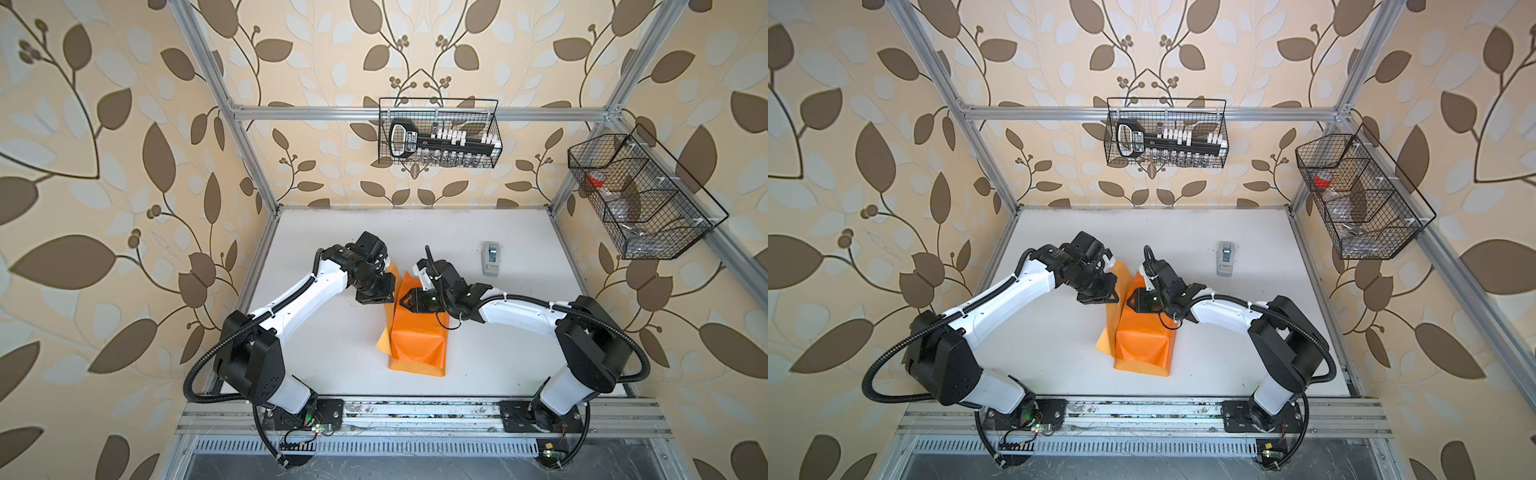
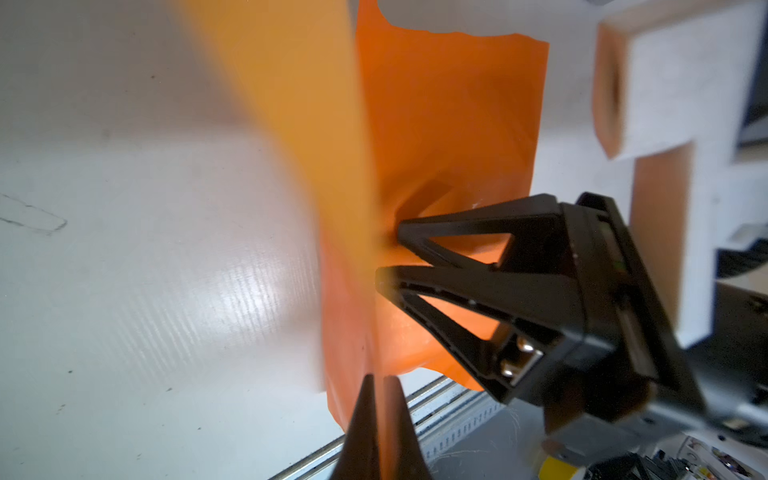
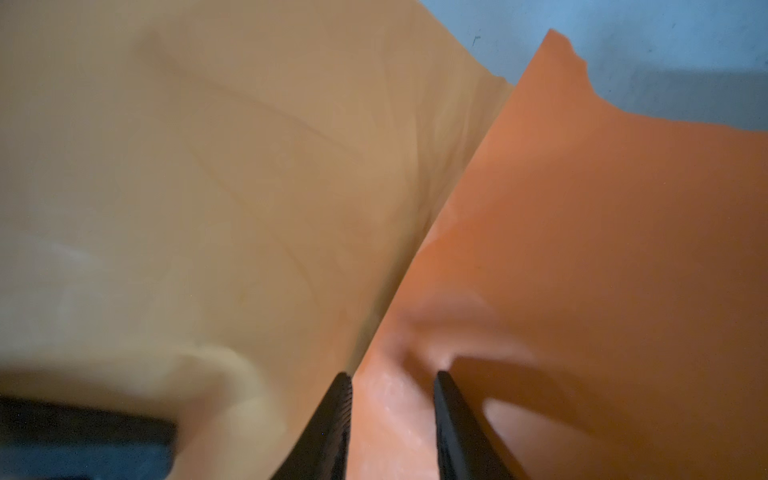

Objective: Wrap the gift box in paper

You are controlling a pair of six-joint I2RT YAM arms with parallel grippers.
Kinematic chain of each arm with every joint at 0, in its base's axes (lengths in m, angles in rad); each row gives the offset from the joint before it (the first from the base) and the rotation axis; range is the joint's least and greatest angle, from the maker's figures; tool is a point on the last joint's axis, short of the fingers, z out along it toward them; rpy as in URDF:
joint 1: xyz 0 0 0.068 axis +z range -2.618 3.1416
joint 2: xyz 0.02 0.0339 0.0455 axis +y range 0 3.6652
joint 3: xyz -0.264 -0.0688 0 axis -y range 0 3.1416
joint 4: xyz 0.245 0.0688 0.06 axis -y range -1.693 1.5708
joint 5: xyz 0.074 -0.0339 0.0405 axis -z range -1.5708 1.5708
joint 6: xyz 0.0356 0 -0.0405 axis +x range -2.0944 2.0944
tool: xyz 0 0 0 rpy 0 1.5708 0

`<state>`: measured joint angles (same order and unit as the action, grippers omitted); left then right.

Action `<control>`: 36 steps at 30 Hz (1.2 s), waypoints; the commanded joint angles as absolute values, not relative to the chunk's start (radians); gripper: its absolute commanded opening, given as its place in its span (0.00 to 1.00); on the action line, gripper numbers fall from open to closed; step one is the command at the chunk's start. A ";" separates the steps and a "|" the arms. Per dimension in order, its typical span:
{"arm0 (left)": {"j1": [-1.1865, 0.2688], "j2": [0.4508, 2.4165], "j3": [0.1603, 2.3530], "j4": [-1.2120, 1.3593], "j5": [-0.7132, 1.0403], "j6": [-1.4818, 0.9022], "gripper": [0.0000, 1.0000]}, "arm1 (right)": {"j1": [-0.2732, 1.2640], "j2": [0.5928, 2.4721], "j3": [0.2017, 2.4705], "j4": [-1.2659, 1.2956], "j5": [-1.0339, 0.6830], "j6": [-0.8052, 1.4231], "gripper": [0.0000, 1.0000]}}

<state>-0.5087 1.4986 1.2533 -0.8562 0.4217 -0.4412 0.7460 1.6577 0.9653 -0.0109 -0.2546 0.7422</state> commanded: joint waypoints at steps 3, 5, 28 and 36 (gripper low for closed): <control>-0.506 1.492 1.225 -0.752 0.554 -0.515 0.00 | 0.744 1.694 0.974 -0.020 -0.261 0.782 0.35; -0.512 1.498 1.219 -0.727 0.566 -0.530 0.00 | 0.741 1.687 0.971 -0.011 -0.270 0.788 0.35; -0.550 1.566 1.153 -0.583 0.608 -0.617 0.00 | 0.613 1.479 0.975 -0.070 -0.339 0.806 0.41; -0.555 1.567 1.165 -0.596 0.605 -0.608 0.00 | 0.491 1.274 0.830 -0.221 -0.305 0.691 0.50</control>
<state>-0.5449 1.5761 1.1553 -0.5972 0.5804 -0.6098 0.5232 1.3190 0.9165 -0.1158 -0.3202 0.7479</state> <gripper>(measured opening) 0.047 0.507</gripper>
